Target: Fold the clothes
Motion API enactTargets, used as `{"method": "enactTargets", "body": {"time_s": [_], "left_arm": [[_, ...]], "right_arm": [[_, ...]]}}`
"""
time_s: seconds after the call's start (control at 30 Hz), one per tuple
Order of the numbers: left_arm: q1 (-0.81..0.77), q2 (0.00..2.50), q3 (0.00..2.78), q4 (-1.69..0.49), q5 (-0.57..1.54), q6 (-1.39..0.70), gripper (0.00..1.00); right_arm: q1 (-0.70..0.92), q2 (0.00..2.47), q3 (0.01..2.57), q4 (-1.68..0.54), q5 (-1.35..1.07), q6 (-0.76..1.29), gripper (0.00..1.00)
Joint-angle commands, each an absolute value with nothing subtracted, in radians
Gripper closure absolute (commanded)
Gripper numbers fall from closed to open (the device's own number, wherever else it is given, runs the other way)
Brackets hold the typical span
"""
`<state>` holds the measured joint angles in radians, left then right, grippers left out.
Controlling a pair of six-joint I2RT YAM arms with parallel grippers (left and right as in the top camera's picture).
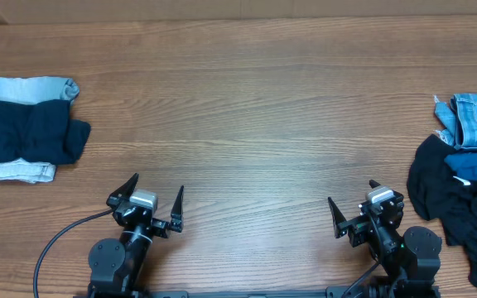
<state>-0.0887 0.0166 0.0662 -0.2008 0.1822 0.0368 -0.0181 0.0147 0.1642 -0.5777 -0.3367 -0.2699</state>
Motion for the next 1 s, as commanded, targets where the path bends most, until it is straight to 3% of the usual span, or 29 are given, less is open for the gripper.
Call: {"method": "enactTargets", "body": {"time_s": [0.0,0.97], "left_arm": [[-0.094,0.013,0.060,-0.197,0.169,0.057,0.00],[-0.094,0.013,0.060,-0.196,0.172,0.056,0.00]], "right_arm": [[-0.014,0.003,0.156,-0.580,-0.341,-0.277,0.00],[-0.014,0.003,0.156,-0.535,-0.347,-0.288,0.00]]}}
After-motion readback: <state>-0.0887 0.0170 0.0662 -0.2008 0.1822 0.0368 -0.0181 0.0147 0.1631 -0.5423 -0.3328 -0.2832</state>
